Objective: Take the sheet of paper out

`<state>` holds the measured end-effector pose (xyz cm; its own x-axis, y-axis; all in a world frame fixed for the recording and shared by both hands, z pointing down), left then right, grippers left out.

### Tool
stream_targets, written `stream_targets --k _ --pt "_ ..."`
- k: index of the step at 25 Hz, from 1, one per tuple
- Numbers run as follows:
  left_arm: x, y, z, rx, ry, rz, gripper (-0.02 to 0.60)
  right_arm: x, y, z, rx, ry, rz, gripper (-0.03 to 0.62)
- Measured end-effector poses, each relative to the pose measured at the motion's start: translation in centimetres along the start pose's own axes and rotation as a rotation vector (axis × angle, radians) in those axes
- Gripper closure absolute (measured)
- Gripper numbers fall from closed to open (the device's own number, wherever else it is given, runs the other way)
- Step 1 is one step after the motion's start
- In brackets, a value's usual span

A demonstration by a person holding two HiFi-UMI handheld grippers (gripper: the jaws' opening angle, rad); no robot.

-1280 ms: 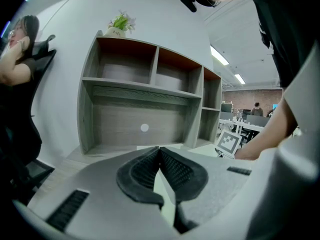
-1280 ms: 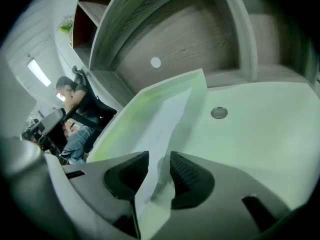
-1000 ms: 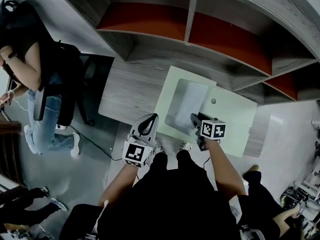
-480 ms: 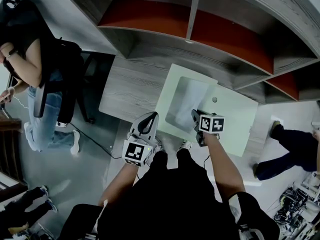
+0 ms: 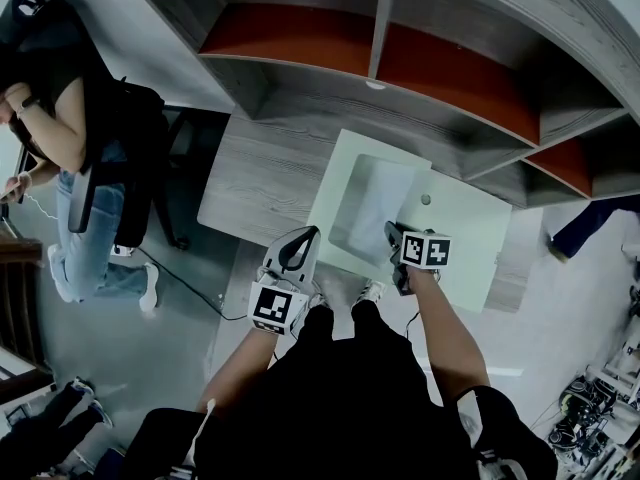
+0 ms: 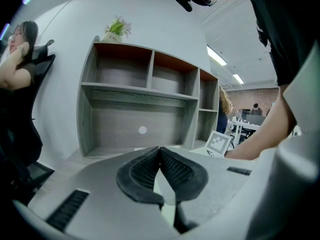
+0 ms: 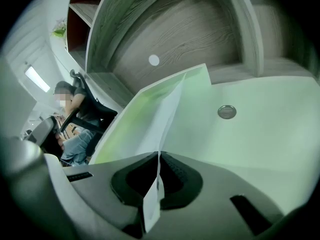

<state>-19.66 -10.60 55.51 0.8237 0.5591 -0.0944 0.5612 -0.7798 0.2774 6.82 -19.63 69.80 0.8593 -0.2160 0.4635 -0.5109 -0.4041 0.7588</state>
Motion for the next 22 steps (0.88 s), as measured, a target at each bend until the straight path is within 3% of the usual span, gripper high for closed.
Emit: stream_targets --k 22 --pt "2.0 -0.7 0.0 0.013 0.006 -0.041 0.574 2.8 -6.0 -1.8 0.121 -0.066 -0.072 0.569"
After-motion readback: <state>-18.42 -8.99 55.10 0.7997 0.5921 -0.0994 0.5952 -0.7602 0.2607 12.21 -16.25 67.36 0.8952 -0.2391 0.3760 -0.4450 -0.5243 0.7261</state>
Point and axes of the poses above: the fingertips, and each gripper's own axes: y forward along the fingers, x to its right, z out of its top, the point moved 10 cm from there along -y, backward along the fingers, and after that the axes turned 7 degrees about -z, right-handed, at the moved point
